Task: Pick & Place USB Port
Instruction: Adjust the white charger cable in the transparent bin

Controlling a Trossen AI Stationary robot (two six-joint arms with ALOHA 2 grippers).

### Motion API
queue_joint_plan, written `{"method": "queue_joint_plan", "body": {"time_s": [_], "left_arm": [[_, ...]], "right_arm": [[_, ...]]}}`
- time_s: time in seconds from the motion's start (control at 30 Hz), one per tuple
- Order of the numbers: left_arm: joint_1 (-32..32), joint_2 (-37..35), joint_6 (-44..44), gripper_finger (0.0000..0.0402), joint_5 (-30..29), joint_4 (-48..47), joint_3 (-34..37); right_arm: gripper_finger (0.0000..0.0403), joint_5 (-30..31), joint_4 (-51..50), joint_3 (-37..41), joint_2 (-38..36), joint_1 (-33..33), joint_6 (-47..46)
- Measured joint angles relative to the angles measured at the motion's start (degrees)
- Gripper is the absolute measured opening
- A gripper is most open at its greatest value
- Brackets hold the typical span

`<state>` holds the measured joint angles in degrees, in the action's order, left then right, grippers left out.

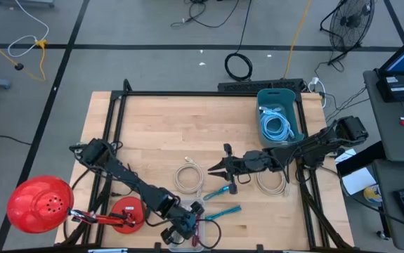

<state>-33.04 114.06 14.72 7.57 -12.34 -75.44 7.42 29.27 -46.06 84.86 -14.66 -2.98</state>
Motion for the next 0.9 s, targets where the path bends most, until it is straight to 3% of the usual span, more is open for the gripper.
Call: {"method": "queue_joint_plan", "body": {"time_s": [0.3,0.9], "left_arm": [[-0.52,0.00,-0.15,0.0000,1.13,-3.08,0.00],[1.11,-0.52,8.55,0.0000,0.99,-2.70,-2.25]], "right_arm": [[0.0043,0.00,-0.30,0.00,0.00,0.00,-0.02],[0.0043,0.00,-0.44,0.01,0.00,0.00,-0.01]]}}
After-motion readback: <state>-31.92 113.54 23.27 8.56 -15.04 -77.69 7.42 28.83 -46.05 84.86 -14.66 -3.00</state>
